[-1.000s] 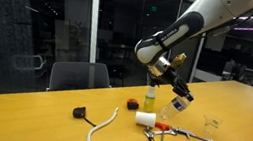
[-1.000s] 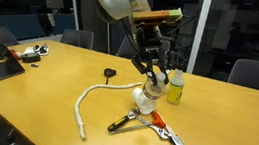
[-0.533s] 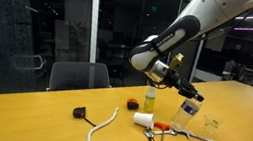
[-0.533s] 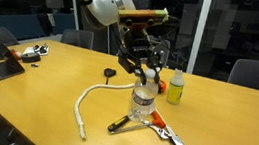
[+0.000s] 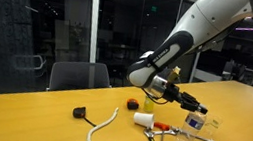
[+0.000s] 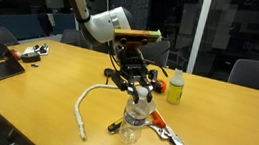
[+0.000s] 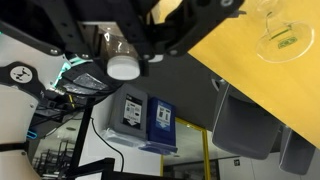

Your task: Pick up the water bottle and move it to the front of the table

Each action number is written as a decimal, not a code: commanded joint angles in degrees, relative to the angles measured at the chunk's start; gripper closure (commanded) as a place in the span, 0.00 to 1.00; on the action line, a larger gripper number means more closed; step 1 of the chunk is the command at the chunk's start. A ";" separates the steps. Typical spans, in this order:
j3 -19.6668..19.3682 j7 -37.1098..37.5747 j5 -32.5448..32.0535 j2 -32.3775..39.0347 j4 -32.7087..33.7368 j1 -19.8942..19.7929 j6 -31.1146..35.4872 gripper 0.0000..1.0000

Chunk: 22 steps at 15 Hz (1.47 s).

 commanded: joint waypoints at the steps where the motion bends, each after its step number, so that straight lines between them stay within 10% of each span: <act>1: 0.59 1.27 -1.11 3.01 0.31 -0.89 0.42 0.92; 15: -0.69 3.50 -4.70 8.49 0.83 -3.49 2.91 0.92; 16: -0.78 3.72 -4.78 8.57 0.86 -3.62 2.82 0.86; 17: -0.89 4.01 -5.00 8.66 0.92 -3.66 2.64 0.44; 22: -1.08 4.92 -5.14 8.79 1.15 -3.92 2.62 0.14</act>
